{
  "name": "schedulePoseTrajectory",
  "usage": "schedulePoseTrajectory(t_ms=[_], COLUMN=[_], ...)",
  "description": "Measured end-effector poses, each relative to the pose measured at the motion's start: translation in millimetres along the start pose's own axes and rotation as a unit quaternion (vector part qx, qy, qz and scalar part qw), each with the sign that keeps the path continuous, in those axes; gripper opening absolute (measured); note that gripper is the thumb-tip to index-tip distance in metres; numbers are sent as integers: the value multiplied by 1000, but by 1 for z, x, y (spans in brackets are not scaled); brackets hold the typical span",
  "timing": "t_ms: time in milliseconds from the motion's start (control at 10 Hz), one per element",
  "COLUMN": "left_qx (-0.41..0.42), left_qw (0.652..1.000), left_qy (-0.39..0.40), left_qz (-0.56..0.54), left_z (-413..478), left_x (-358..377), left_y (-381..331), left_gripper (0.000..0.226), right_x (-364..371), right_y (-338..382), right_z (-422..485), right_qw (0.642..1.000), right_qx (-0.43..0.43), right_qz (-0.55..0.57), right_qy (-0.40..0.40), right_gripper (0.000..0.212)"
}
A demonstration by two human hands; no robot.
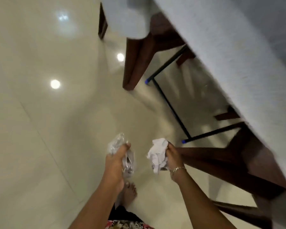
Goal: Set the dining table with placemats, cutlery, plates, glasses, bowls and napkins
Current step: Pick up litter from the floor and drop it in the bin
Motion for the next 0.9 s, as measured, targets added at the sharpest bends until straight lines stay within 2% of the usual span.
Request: schedulePoseTrajectory(t_ms=[100,200,300,400,500,600,700,800,900], left_qx=[10,27,45,45,29,32,23,21,15], left_qw=[999,993,985,963,937,923,893,862,839], left_qy=[31,76,128,223,307,347,398,445,481], left_qz=[37,84,109,143,166,164,208,243,253], left_z=[-62,-118,-170,-219,-273,-326,-376,-425,-467], left_x=[14,29,39,44,44,39,39,47,61], left_y=[-33,-53,-62,-58,-53,-52,-40,-21,3], left_gripper=[39,16,5,8,29,13,36,55,51], right_x=[-13,-34,-46,-62,-70,-80,-94,-114,-146], right_y=[5,0,-19,-43,-60,-79,-106,-139,-177], right_z=[-78,-144,-206,-255,-315,-375,-426,-464,-486], right_qw=[976,968,948,961,954,918,860,829,837], right_qx=[31,1,-3,-64,-107,-127,-149,-164,-154], right_qz=[168,218,297,267,276,372,488,534,504], right_qy=[138,123,112,-5,-49,-53,-14,-27,-146], right_gripper=[21,27,29,29,41,48,33,24,28])
Point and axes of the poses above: each hand's wrist, its own z-axis towards the middle knuckle, its own x-axis out of the palm, y = z × x, the point moved 4 cm from there along z, towards the middle knuckle, and after that the axes turned 15 degrees about x, right-handed, at the moved point
